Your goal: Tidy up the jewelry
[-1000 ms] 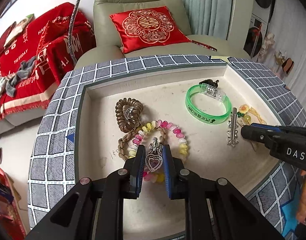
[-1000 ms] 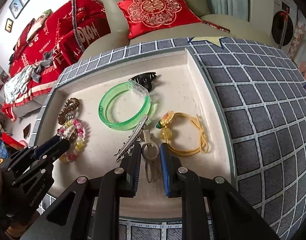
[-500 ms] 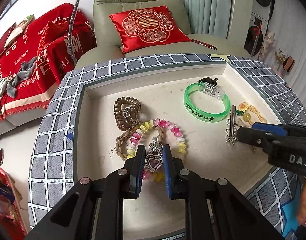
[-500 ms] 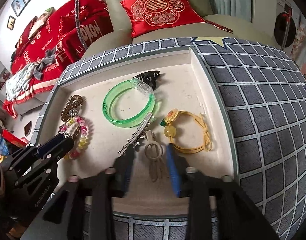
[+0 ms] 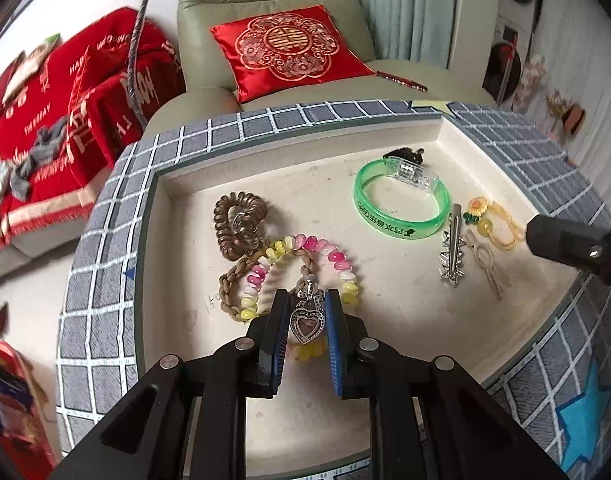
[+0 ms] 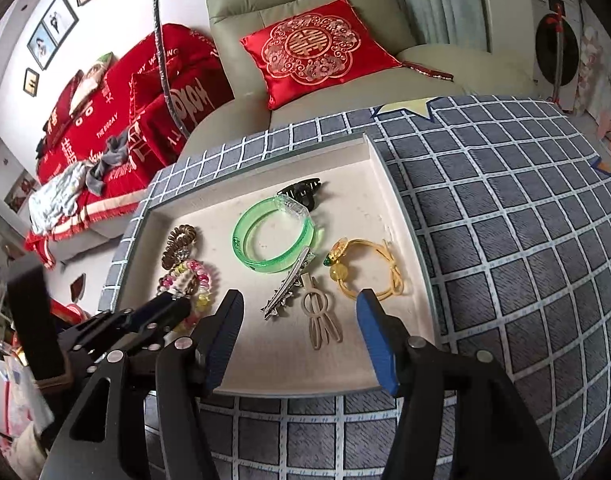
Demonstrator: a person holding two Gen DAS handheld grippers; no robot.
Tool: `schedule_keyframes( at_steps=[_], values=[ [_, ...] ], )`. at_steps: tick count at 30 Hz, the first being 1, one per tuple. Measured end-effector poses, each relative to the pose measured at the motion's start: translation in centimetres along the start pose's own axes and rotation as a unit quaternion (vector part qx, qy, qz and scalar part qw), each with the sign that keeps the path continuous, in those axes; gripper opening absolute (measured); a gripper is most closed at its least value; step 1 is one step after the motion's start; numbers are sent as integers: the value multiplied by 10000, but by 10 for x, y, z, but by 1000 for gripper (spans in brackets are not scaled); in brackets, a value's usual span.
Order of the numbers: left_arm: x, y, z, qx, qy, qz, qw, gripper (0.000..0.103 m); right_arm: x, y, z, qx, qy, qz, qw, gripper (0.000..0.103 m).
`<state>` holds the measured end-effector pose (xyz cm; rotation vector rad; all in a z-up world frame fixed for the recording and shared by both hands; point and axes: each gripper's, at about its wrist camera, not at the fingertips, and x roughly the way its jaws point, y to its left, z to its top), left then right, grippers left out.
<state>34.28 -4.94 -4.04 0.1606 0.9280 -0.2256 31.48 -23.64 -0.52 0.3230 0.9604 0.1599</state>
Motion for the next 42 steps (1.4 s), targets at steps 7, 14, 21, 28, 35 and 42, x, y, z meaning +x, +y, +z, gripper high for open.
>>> schedule_keyframes(
  at_steps=[7, 14, 21, 28, 35, 42],
  values=[
    [-2, 0, 0, -103, 12, -21, 9999, 33, -9, 2, -3, 5, -7, 87, 10000, 63],
    [-5, 0, 0, -86, -62, 88, 9999, 33, -14, -2, -4, 84, -39, 98, 9999, 63],
    [-22, -3, 3, -80, -456, 195, 9987, 103, -22, -7, -6, 141, -109, 71, 9998, 63],
    [-23, -3, 6, -5, -439, 210, 9988, 103, -23, -11, -9, 174, -87, 40, 9998, 63],
    [-24, 1, 2, 40, -386, 421, 9984, 103, -18, -9, -11, 168, 22, 43, 9998, 63],
    [-29, 1, -2, 149, -290, 572, 9978, 103, -6, 0, -7, -22, 150, -235, 9996, 86]
  ],
)
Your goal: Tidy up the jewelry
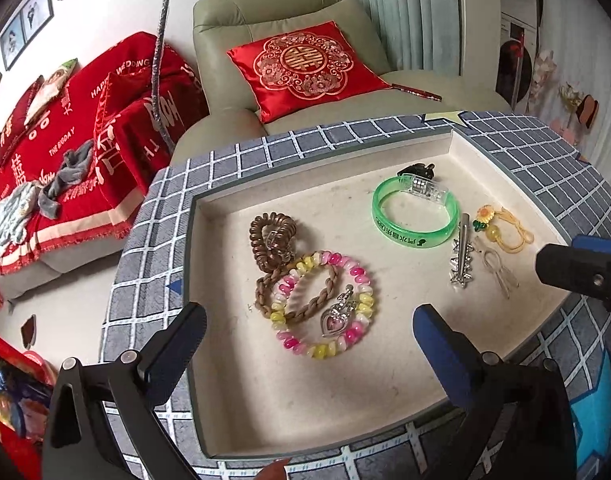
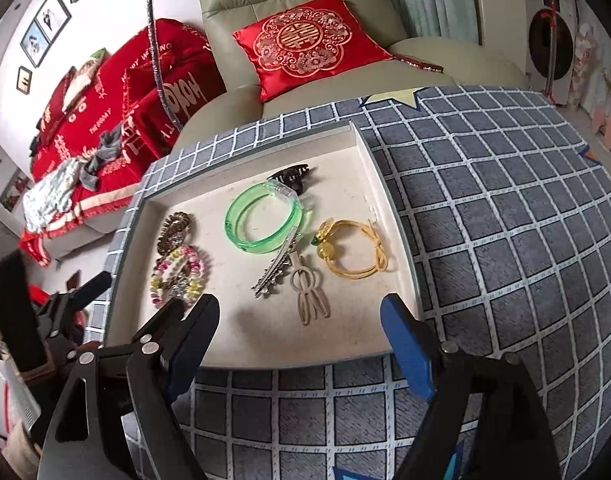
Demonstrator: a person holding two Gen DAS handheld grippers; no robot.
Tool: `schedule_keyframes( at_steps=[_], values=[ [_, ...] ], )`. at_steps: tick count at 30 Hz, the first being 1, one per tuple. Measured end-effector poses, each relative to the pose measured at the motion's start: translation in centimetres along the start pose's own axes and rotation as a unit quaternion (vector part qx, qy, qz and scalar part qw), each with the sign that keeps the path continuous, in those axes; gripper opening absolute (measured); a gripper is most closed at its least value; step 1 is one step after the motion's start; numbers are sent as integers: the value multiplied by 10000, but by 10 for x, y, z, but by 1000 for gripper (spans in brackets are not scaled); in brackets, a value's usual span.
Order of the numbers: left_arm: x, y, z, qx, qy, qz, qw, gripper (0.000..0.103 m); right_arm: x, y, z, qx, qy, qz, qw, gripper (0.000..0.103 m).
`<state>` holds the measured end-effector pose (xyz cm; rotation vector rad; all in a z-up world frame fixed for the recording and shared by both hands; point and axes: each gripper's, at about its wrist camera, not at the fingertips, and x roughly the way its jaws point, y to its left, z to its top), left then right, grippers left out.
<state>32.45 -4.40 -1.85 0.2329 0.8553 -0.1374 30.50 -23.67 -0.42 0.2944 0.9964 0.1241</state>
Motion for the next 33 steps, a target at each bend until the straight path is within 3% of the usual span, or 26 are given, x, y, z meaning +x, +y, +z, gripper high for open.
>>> schedule_keyframes(
  at_steps=[6, 7, 8, 19, 27, 33],
  values=[
    [-4, 3, -2, -20, -4, 20, 10000, 103, 2, 3, -3, -100, -39, -193, 9998, 90],
    [-5, 3, -2, -17, -8, 38, 10000, 103, 1, 2, -4, -79, -75, -180, 9998, 100],
    [-6, 4, -3, -13, -13, 59, 10000, 103, 1, 2, -4, -78, -77, -169, 9998, 102],
    [-29, 11, -16, -115, -79, 112, 9998, 103, -14, 17, -14, -516, -202, -443, 9975, 103],
    [-56, 16, -45, -376, -103, 18, 9992, 103, -30, 23, -33, -692, -235, -514, 9960, 103],
    [-75, 17, -70, -601, -157, 143, 9980, 103, -44, 26, -52, -778, -368, -608, 9944, 103]
  ],
)
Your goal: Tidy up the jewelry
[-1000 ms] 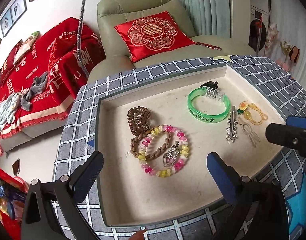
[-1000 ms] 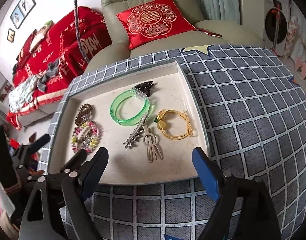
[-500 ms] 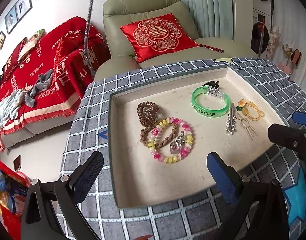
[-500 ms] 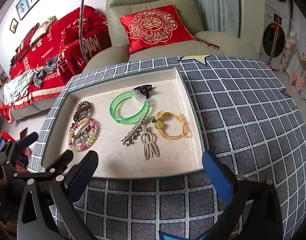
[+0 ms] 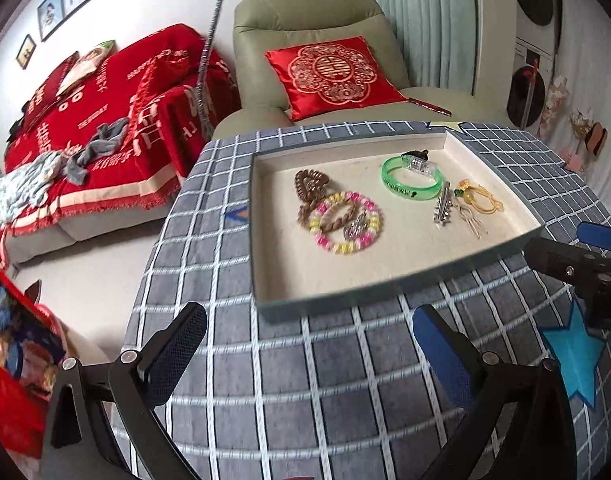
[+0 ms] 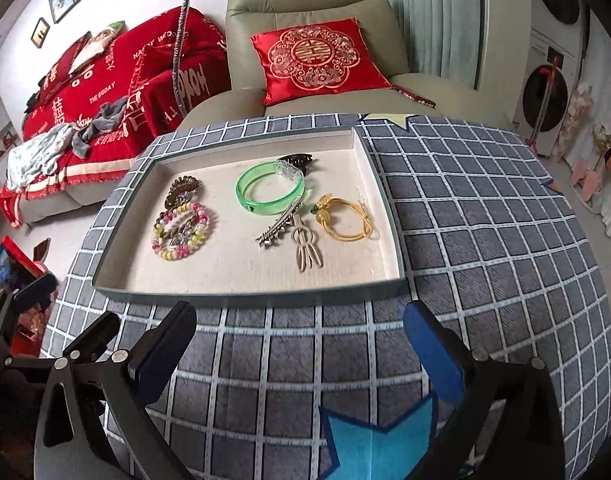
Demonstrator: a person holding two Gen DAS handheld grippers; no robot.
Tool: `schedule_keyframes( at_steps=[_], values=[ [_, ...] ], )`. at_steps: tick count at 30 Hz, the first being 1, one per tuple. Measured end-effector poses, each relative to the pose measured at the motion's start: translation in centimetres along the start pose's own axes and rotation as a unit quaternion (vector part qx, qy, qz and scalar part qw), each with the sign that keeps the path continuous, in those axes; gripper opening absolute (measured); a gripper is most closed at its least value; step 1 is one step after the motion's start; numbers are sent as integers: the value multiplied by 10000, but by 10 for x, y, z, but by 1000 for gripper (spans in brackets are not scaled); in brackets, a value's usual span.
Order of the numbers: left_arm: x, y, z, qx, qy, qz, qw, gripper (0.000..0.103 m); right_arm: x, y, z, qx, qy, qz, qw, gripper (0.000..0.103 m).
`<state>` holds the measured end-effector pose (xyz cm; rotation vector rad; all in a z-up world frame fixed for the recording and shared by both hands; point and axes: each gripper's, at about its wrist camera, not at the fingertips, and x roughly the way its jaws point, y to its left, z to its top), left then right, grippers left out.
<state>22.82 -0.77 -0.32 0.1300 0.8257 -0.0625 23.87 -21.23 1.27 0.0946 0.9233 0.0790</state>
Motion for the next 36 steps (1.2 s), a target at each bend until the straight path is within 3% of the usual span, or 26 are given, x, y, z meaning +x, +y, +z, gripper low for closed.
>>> schedule_keyframes(
  at_steps=[6, 23, 36],
  values=[
    [-19, 6, -20, -340, -71, 71, 9994, 103, -18, 6, -19, -82, -202, -100, 9997, 103],
    [-68, 7, -40, -641, -681, 268, 9953, 103, -65, 25, -55, -318, -822, -283, 9957, 103],
    [-77, 7, -44, -650, -779, 335, 9943, 103, -73, 27, -64, -375, -909, -386, 9944, 103]
  ],
)
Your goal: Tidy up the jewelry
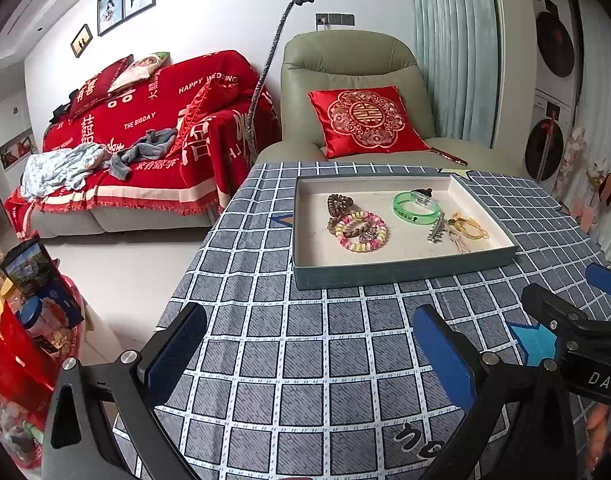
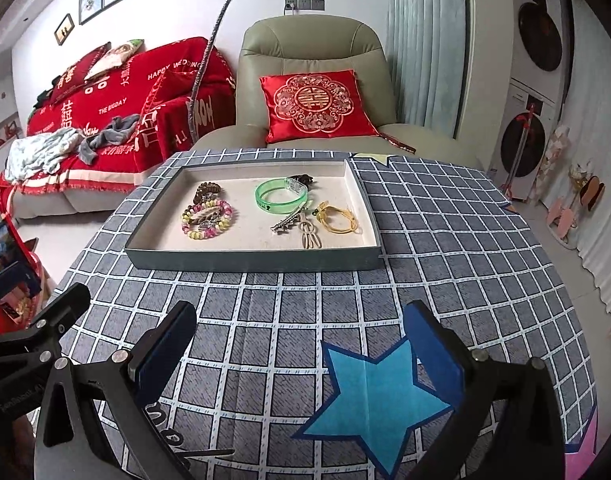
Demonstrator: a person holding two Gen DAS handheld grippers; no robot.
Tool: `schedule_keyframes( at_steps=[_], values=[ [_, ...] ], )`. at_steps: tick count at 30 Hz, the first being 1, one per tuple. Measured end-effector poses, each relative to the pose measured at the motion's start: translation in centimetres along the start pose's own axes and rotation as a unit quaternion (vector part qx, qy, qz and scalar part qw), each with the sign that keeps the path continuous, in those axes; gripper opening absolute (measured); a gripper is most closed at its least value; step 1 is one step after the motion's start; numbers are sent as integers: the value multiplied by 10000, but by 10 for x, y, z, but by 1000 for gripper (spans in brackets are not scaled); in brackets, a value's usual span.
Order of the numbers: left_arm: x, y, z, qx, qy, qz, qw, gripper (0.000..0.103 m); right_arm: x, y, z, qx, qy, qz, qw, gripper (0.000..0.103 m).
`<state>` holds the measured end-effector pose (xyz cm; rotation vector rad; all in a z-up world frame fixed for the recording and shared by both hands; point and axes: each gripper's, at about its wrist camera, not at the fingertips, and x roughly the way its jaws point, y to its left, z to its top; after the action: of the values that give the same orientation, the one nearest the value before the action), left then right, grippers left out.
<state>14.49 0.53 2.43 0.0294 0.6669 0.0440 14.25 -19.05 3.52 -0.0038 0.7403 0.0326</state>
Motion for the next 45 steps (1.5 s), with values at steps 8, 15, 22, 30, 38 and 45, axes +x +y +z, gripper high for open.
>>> schedule_keyframes(
  at_steps=[8, 15, 22, 30, 38, 45],
  values=[
    [-1, 0, -1, -19, 30, -3, 10000, 103, -6, 3, 1, -59, -77, -11, 10000, 103],
    [-1, 0, -1, -34, 36, -15, 10000, 103, -6, 4, 2, -50, -78, 15, 10000, 103],
    [-1, 0, -2, -41, 38, -15, 10000, 103, -6, 5, 2, -54, -76, 18, 10000, 103],
    [-1, 1, -3, -49, 44, -19, 10000, 103, -6, 6, 3, -48, -88, 24, 9999, 103],
    [1, 1, -4, -60, 63, -25, 10000, 103, -6, 6, 3, -51, -89, 27, 9999, 103],
    [1, 1, -4, -64, 62, -29, 10000, 103, -7, 7, 3, -44, -93, 43, 9999, 103]
  ],
)
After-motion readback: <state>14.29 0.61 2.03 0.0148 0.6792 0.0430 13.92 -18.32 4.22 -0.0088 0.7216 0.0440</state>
